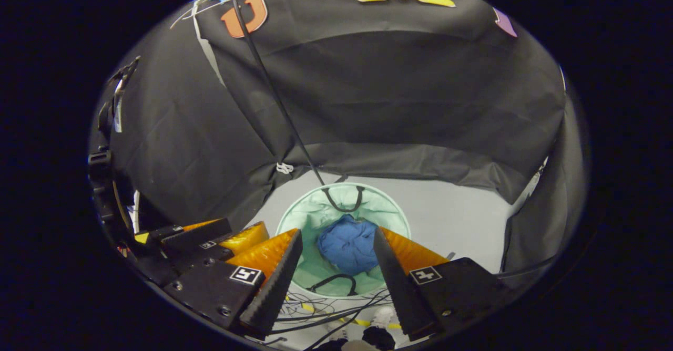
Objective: Grasp the clothes on the hanger with both hands and then place them into the laundry hamper below.
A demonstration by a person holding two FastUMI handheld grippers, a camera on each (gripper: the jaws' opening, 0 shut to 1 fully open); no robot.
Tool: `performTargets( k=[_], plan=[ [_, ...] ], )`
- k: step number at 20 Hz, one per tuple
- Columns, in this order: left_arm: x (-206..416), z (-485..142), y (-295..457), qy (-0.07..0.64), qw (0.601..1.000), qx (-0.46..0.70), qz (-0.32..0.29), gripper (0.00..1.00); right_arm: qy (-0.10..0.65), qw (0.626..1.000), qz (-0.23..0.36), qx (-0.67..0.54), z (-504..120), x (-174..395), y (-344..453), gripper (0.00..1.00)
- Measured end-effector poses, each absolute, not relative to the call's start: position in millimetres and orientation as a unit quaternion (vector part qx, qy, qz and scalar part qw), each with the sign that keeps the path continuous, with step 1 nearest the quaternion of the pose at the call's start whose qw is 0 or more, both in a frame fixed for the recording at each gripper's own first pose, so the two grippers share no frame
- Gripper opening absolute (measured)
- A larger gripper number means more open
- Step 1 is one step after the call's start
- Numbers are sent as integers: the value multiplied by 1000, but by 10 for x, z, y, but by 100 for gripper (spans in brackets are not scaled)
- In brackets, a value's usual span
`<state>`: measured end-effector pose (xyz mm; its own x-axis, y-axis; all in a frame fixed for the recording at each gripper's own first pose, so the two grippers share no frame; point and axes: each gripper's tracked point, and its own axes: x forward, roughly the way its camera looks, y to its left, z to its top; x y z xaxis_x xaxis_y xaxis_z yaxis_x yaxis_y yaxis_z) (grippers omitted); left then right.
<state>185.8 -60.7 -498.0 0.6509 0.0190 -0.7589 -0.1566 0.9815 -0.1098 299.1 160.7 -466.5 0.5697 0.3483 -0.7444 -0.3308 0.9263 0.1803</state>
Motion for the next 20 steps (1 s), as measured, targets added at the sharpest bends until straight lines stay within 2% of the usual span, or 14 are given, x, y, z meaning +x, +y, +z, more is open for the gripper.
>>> performTargets(
  k=[4, 9, 15, 17, 20],
  plan=[
    [1762, -4643, -569, 390, 917, -70, 45, 94, 393, 899, 193, 17, -4411, 2926, 1575, 88],
    [1603, -3896, -435, 332, 940, -64, 39, 94, 338, 922, 187, 17, -3749, 2593, 1429, 88],
    [1218, -2727, -240, 238, 970, -34, 19, 94, 226, 959, 166, 31, -2576, 1995, 1124, 88],
    [1024, -2435, -156, 207, 978, -27, 14, 94, 187, 969, 162, 32, -2214, 1742, 1031, 99],
    [782, -1939, -166, 166, 986, -25, 2, 94, 147, 976, 158, 34, -1771, 1320, 822, 98]
  ],
)
